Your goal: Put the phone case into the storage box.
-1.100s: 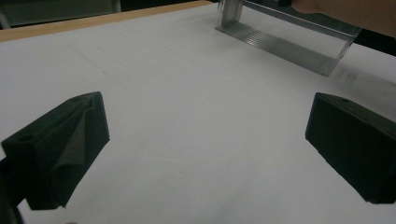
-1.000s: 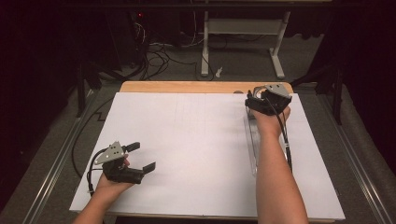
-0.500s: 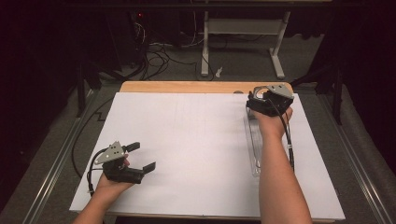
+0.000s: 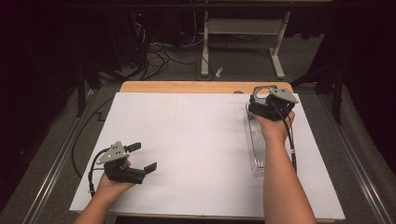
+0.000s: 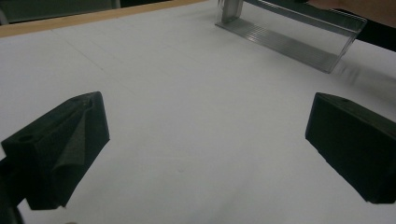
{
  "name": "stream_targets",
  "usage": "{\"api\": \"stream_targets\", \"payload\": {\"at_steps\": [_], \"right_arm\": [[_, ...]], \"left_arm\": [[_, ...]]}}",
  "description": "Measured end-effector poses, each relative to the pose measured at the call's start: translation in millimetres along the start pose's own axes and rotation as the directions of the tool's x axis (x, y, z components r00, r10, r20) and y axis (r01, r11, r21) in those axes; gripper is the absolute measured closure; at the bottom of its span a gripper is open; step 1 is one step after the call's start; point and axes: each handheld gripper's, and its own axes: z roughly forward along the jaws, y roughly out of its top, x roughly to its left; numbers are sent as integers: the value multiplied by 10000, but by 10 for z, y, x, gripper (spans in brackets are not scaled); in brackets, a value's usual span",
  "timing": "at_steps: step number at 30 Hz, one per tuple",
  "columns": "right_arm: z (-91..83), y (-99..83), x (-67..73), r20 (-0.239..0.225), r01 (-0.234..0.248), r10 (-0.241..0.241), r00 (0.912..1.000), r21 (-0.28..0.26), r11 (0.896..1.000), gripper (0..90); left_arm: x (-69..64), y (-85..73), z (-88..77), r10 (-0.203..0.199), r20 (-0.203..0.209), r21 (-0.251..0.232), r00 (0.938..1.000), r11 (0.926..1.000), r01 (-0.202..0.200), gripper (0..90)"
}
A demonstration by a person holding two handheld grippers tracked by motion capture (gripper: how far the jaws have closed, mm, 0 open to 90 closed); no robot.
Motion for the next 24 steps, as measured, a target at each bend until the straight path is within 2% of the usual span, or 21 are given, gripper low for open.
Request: {"api": "stream_targets", "payload": {"at_steps": [16, 24], "right_arm": [[-173, 10, -10, -391, 4, -6, 9992, -54, 10000, 2], [-313, 23, -3, -670, 11, -21, 9978, -157, 9999, 2]], "left_arm": [[-6, 4, 5, 18, -34, 17, 10000, 10000, -18, 8], [0, 7, -2, -44, -43, 17, 10000, 10000, 44, 8]]}}
